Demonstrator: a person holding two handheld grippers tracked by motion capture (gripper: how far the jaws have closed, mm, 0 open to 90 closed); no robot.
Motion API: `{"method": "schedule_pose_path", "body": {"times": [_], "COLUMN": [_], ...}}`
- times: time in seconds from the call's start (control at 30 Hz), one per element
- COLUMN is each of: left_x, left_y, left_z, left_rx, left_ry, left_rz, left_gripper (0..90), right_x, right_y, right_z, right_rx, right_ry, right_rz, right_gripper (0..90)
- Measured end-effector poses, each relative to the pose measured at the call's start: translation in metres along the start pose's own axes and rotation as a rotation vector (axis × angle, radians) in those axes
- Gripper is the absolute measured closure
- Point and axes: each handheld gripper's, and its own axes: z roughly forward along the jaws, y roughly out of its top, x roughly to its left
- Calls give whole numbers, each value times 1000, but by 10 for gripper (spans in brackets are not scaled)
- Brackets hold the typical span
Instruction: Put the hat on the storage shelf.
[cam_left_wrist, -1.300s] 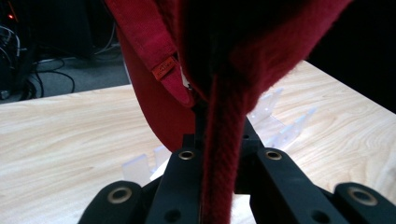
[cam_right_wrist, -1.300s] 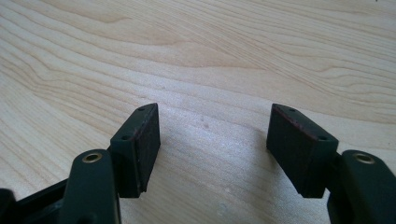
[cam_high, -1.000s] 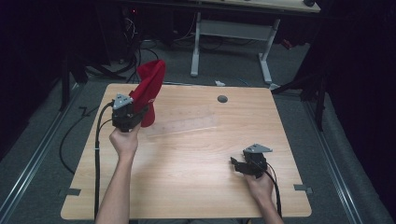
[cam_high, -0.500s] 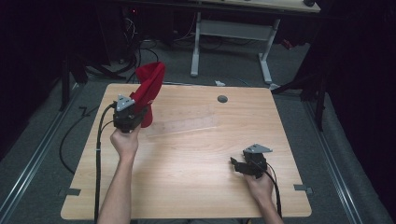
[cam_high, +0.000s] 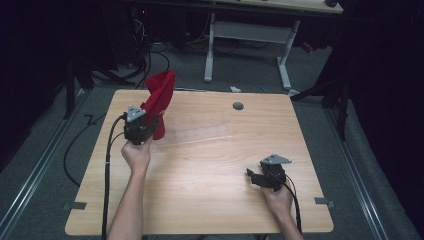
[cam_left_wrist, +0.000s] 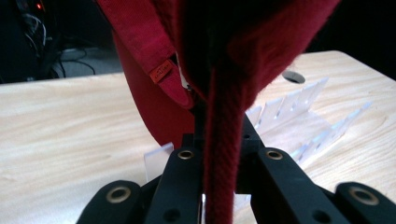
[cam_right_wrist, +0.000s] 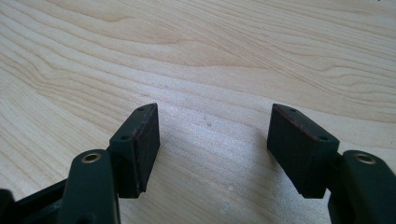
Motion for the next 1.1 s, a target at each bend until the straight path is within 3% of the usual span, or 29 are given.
{"method": "schedule_pose_path", "body": {"times": [0.3,0.53,0.83,1.03,1.1], "left_x": [6,6,6,4,5], "left_y": [-9,-16,-20,-20,-19], "left_z": [-4,-11,-15,-17,-18], "left_rx": [10,39,69,83,83], "left_ry": [2,-2,2,13,10], "left_rz": [-18,5,-11,12,-1], "left_gripper": [838,836,817,688,630], "right_x": [0,0,0,0,0], "right_y": [0,0,0,0,0], "right_z": [0,0,0,0,0], "right_rx": [0,-1,1,0,1], "right_ry": [1,1,1,2,1], "right_rz": [0,0,0,0,0], "right_gripper": [346,346,345,344,344]}}
